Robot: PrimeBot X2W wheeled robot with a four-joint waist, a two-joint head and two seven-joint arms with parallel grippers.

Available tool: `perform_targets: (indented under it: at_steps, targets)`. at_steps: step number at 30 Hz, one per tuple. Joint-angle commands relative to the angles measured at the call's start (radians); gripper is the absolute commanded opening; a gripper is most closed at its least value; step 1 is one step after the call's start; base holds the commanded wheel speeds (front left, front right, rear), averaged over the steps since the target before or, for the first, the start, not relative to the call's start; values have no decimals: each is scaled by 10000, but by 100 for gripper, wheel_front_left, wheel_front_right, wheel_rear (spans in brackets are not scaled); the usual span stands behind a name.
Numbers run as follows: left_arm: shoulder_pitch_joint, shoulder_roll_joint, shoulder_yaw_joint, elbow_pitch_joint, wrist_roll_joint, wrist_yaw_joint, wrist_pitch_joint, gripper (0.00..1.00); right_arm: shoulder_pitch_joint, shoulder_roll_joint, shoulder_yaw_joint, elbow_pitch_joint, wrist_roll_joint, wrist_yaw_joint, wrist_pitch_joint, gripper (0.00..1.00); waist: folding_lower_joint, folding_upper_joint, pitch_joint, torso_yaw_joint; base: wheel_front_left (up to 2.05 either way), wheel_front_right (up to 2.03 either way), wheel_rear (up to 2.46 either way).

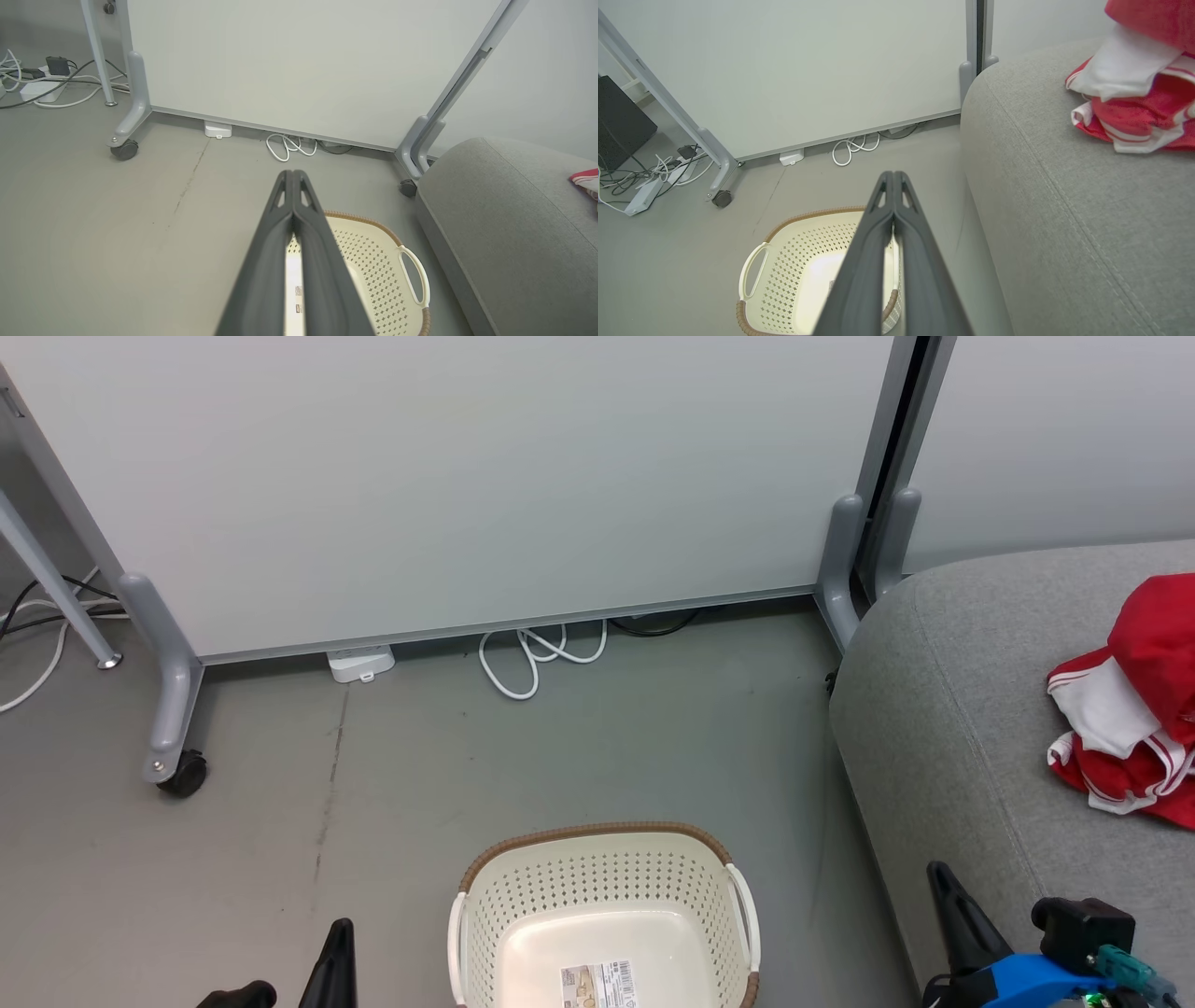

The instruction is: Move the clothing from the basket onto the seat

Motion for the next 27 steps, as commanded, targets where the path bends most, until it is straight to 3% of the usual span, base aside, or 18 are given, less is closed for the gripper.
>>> perform_targets:
  at_steps: [1,27]
  targets:
    - [-187,26,91,-197,-391,-1,90,0,-124,-15,-48,-149,442,0,48,0,0,-1,3,-6,0,0,0]
    - [-781,-52,691,-716,-4288,-5,1234,0,-521,-30,-263,-305,4771,0,658,0,0,-1,42,-89,0,0,0]
